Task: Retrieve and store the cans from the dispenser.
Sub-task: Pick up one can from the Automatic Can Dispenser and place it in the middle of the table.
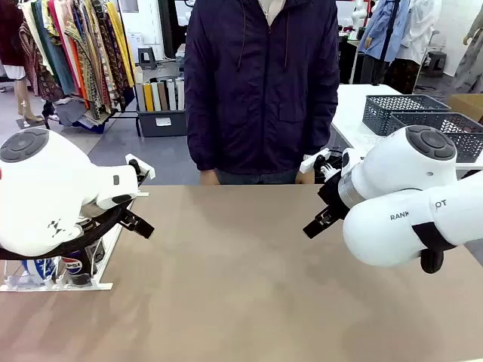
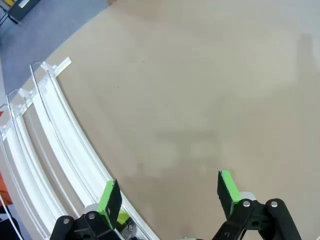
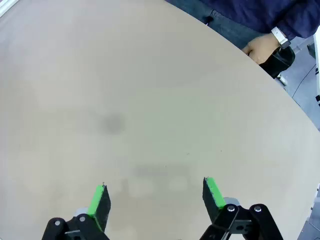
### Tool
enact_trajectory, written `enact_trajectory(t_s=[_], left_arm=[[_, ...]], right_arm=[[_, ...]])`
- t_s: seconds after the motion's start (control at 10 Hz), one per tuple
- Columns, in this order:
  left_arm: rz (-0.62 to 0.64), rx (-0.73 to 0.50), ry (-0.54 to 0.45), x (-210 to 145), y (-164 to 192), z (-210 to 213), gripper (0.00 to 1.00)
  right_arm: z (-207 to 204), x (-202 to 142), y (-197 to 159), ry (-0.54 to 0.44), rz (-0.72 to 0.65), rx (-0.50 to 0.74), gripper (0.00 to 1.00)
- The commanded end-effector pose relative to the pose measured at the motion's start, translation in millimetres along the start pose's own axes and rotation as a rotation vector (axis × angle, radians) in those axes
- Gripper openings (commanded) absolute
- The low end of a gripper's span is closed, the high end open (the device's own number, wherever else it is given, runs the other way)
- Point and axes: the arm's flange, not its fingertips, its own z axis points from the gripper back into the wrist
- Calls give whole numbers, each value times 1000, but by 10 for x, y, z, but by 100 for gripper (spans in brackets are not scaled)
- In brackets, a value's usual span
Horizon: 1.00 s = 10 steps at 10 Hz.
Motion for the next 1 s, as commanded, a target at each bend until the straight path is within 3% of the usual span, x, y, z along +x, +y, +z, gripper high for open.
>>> enact_trajectory(t_s=[0.0, 0.9], left_arm=[[0, 0, 0, 1, 0, 1, 100], [0, 0, 0, 1, 0, 1, 100]], right_arm=[[0, 0, 0, 0, 0, 0, 100], [0, 0, 0, 0, 0, 0, 100]])
